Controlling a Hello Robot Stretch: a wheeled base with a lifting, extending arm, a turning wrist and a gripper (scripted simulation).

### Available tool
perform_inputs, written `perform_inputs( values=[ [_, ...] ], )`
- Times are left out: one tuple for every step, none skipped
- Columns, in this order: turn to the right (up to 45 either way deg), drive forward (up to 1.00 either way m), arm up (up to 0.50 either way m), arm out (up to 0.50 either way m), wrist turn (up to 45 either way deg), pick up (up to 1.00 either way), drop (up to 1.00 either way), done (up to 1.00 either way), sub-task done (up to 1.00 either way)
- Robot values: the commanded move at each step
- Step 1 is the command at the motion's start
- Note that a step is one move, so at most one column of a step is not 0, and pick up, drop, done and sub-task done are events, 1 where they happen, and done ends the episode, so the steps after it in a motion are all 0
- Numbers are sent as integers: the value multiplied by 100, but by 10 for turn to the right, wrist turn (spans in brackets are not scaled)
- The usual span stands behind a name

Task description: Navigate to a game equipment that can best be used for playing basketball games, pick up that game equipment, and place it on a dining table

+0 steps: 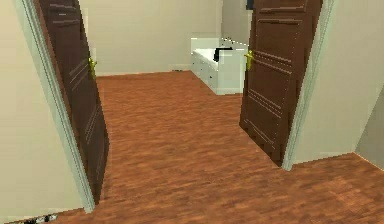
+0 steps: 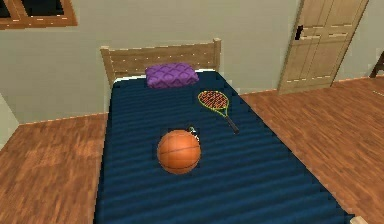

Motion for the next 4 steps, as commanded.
perform_inputs(
  values=[
    [0, 0, 22, 0, 0, 0, 0, 0, 0],
    [0, 0, 0, 38, 0, 0, 0, 0, 0],
    [0, 0, 0, 0, 450, 0, 0, 0, 0],
    [0, 0, 0, 0, 450, 0, 0, 0, 0]
  ],
)
